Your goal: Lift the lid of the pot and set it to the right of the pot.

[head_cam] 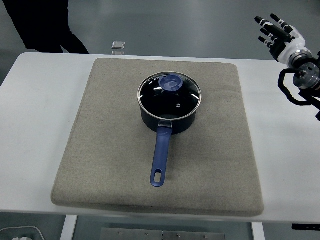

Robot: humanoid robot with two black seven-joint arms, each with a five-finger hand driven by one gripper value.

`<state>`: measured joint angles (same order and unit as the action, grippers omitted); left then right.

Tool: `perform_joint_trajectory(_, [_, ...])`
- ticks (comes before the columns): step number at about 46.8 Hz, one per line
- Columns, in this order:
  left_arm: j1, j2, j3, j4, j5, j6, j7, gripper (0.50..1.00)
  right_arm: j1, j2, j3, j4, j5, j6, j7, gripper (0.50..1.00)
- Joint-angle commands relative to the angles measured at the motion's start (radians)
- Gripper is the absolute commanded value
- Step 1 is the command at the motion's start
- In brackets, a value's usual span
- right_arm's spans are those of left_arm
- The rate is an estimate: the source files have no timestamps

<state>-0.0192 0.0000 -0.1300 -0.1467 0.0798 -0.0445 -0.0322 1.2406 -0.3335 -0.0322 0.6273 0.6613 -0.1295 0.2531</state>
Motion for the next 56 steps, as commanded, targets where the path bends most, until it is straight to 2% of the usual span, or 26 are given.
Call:
perform_joint_trajectory(1, [-0.001, 0.000, 0.001, -0.001, 0.000, 0.000, 0.000, 1.000, -0.003, -0.001, 0.000, 0.000, 0.000, -0.001, 0.000, 0.919])
perform_joint_trajectory(56, [0.004, 0.000, 0.000, 0.001, 0.000, 0.000, 0.000, 1.000, -0.027, -0.001, -0.002, -0.017, -0.002, 0.002, 0.011, 0.919])
